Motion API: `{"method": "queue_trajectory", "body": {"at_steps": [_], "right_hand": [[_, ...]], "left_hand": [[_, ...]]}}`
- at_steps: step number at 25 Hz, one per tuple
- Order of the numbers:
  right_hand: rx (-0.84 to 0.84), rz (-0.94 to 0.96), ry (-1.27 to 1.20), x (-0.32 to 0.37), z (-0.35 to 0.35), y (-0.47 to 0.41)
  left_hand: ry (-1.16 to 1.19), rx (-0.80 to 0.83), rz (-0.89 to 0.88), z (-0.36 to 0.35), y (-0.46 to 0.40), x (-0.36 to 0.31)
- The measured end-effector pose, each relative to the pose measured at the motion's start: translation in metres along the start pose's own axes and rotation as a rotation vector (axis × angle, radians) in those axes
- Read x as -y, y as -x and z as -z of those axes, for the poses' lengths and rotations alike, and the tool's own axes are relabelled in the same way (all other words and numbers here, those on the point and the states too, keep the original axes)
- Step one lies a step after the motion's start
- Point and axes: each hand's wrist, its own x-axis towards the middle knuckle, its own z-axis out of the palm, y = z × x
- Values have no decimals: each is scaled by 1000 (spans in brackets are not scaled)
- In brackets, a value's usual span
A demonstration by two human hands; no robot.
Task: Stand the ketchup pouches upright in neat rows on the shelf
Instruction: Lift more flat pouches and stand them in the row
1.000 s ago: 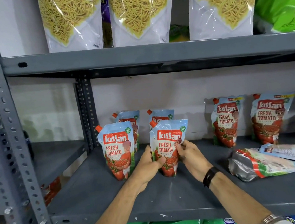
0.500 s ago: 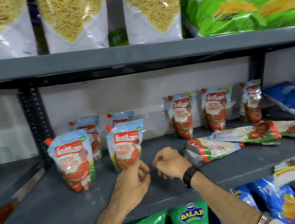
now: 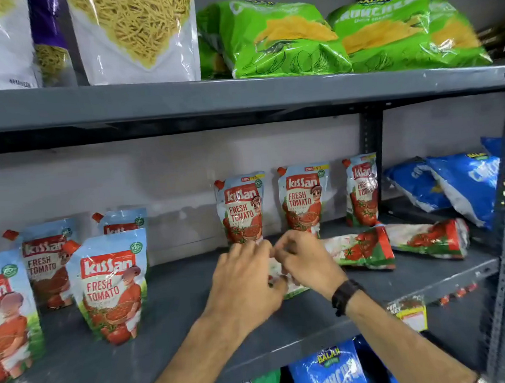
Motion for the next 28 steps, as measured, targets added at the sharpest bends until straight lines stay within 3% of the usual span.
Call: {"method": "queue_trajectory", "body": {"at_steps": [4, 6, 8, 10, 13, 15, 18, 20, 23, 26, 28], "right_hand": [[31, -162, 11, -37, 36, -19], [94, -219, 9, -46, 49, -24], [241, -248, -16, -49, 64, -25], [495, -263, -50, -51, 77, -23], [823, -168, 30, -58, 86, -18], [858, -157, 92, -63, 77, -15], [700, -220, 112, -64, 54, -11], [557, -266, -101, -65, 35, -12], [422, -392, -678, -67, 4, -20], [361, -484, -1187, -57, -22, -21], [423, -511, -1332, -43, -29, -22]], "left_hand": [[-262, 489, 56, -34, -35, -22], [-298, 578, 77, -42, -45, -22], [-330, 553, 29, -45, -49, -19], [-345, 494, -22, -46, -49, -15], [-226, 383, -17, -36, -50, -3], [-66, 328, 67, -25, -54, 11], [266, 259, 233, -10, -53, 36], [548, 210, 338, -3, -46, 50], [905, 139, 500, 1, -31, 58], [1082, 34, 582, -4, -17, 67], [1234, -49, 610, -6, -12, 71]]}}
